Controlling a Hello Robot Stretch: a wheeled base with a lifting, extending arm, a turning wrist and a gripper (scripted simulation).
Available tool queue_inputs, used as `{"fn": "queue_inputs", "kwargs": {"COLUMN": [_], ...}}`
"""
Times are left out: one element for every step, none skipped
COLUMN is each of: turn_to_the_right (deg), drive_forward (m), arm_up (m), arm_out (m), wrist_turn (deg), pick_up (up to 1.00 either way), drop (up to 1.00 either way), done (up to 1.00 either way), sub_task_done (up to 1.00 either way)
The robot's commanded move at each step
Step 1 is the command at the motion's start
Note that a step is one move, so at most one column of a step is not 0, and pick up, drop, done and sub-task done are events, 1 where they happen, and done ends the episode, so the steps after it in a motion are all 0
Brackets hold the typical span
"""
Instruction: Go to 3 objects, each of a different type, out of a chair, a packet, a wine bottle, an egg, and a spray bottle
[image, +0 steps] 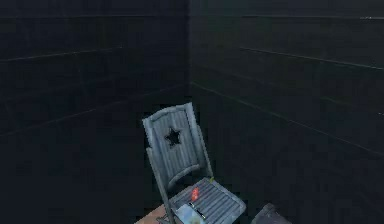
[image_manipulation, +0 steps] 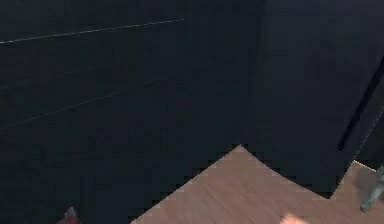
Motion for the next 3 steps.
{"fn": "queue_inputs", "kwargs": {"turn_to_the_right": [-45.0,-45.0,-21.0], "drive_forward": [0.00,0.00,0.00], "arm_up": [0.00,0.00,0.00], "arm_out": [0.00,0.00,0.00], "wrist_turn": [0.0,0.0,0.0], "pick_up": [0.00,0.00,0.00], "drop": [0.00,0.00,0.00], "done": [0.00,0.00,0.00], "sub_task_done": [0.00,0.00,0.00]}}
